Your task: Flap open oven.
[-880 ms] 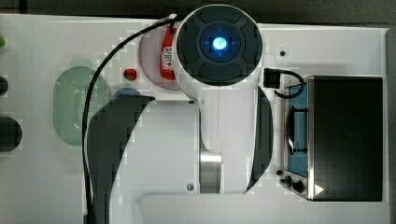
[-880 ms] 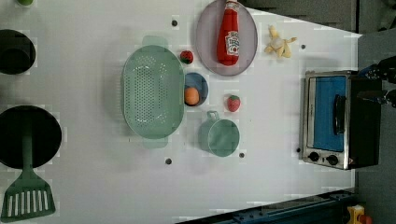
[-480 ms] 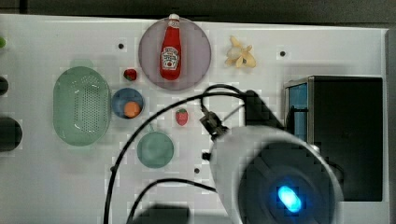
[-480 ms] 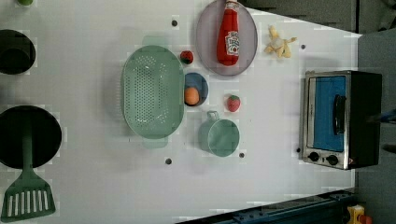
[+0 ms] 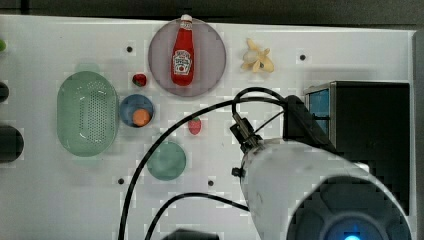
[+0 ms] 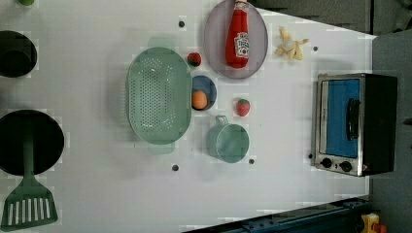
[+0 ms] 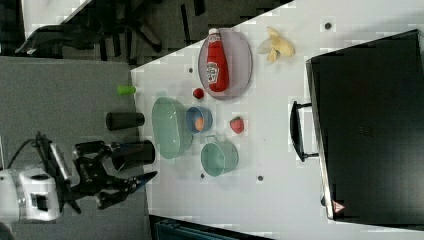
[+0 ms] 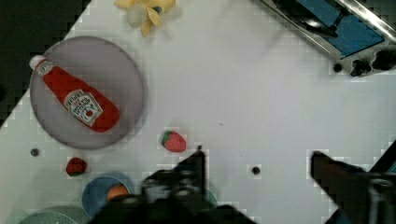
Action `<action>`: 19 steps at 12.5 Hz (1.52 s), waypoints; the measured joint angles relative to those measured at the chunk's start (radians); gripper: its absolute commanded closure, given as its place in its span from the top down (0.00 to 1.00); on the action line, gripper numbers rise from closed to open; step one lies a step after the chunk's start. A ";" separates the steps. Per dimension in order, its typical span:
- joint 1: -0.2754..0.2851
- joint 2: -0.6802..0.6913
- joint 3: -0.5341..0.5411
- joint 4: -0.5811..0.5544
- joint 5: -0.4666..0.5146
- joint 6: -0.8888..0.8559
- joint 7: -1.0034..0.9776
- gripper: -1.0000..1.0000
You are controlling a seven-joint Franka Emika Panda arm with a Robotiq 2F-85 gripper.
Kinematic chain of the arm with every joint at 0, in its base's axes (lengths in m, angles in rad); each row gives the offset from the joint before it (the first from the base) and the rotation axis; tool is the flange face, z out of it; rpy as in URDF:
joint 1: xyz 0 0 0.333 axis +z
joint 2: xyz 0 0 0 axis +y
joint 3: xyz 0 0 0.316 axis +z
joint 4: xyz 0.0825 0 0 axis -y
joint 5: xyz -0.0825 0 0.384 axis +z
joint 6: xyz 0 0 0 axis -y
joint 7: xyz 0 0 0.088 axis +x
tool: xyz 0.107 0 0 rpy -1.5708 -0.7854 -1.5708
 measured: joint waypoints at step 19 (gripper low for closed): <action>-0.067 0.213 -0.336 -0.141 0.002 0.357 -1.065 0.17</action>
